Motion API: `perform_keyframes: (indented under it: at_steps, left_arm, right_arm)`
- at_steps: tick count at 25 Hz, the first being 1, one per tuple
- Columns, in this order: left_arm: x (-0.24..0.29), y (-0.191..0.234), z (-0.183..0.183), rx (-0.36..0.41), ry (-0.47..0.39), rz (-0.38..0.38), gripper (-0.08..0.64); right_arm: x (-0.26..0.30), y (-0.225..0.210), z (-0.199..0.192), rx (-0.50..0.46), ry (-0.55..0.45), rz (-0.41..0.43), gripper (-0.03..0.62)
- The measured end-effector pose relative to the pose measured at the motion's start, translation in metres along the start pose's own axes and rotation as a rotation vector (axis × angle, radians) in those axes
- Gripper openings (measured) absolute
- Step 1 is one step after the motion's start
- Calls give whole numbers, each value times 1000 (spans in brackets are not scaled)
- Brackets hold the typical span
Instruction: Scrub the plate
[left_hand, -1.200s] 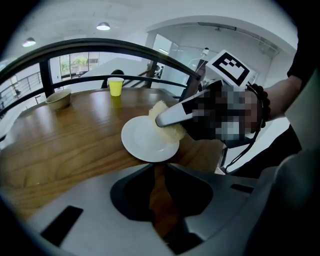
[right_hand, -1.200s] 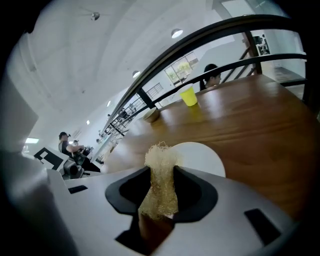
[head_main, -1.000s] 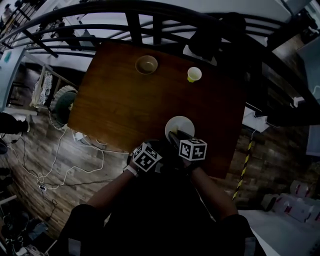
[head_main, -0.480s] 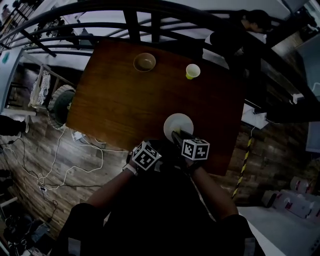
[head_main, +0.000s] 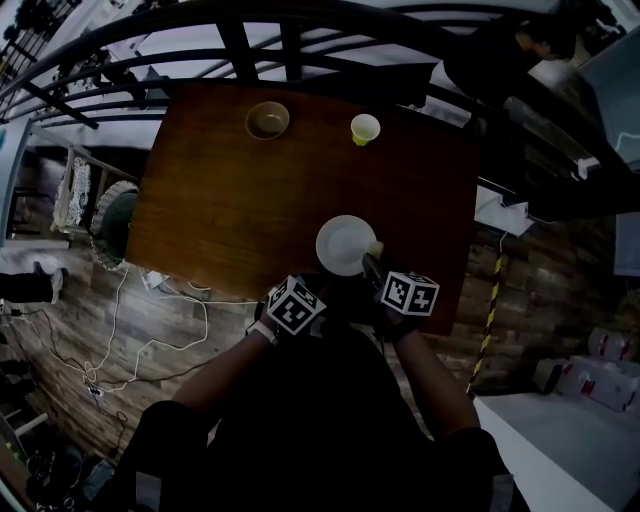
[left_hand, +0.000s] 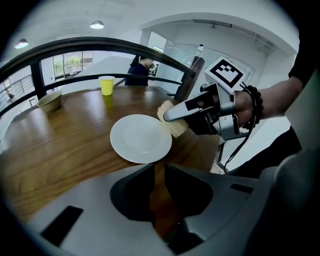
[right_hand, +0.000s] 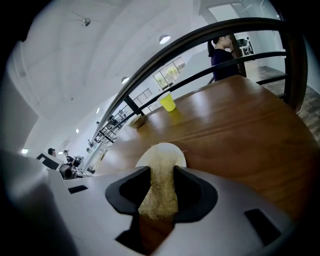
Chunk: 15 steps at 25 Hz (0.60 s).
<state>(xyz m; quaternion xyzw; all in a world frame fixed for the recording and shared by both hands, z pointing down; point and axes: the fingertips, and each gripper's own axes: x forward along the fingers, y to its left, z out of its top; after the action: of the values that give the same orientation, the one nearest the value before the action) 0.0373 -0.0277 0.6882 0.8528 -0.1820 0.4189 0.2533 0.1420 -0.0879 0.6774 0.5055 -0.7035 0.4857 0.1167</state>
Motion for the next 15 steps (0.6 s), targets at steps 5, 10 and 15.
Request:
perform_keyframes:
  at_steps: [5, 10, 15]
  left_arm:
    - [-3, -2, -1, -10, -7, 12, 73]
    - [-10, 7, -12, -58, -16, 29, 72]
    - [-17, 14, -24, -91, -18, 40, 72]
  right_arm:
    - [0, 18, -5, -18, 12, 34, 149]
    - [22, 62, -19, -70, 68, 113, 149]
    - [45, 93, -39, -106, 125, 165, 149]
